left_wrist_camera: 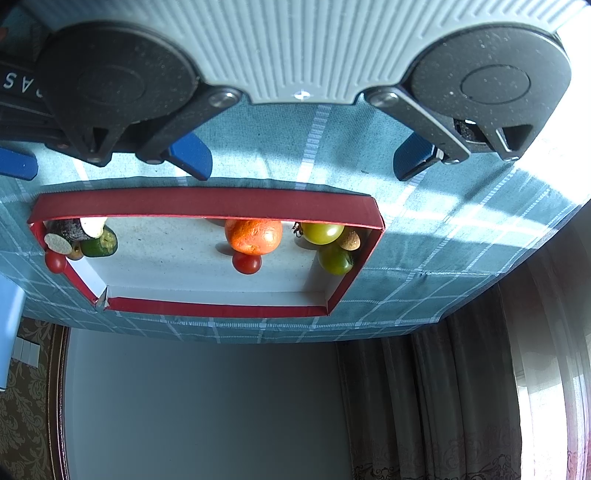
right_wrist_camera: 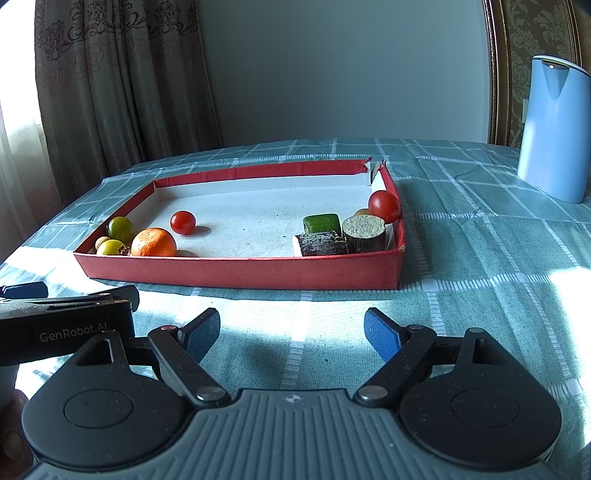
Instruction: Organize fruits
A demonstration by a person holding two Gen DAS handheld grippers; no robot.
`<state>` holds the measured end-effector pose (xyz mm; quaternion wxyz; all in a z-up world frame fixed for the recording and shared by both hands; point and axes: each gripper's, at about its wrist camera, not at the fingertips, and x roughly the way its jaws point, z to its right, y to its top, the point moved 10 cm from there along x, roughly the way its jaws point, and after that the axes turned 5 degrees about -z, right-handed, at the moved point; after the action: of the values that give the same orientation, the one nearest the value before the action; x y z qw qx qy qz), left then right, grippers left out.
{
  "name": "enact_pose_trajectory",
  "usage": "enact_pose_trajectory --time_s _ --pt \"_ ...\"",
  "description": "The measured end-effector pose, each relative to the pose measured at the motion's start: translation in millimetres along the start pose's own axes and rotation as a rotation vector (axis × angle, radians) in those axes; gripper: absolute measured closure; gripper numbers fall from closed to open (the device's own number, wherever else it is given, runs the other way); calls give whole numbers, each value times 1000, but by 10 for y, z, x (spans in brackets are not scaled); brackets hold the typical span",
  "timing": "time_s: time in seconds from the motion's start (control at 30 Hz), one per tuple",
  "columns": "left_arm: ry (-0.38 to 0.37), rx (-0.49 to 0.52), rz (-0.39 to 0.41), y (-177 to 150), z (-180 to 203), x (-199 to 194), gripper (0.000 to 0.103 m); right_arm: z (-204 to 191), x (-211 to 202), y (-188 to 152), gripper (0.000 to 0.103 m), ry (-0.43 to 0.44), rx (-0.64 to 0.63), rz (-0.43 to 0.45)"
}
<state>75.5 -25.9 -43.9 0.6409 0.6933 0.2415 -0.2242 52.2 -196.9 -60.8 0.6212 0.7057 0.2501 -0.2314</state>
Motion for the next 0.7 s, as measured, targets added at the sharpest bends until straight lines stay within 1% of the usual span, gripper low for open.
enact_pose_trajectory --time_s 0.57,0.7 --pt "-1 1 -1 1 -3 -6 0 2 0 5 18 1 0 -1" --pt "7 8 14 10 5 -17 0 3 -1 5 18 2 1 0"
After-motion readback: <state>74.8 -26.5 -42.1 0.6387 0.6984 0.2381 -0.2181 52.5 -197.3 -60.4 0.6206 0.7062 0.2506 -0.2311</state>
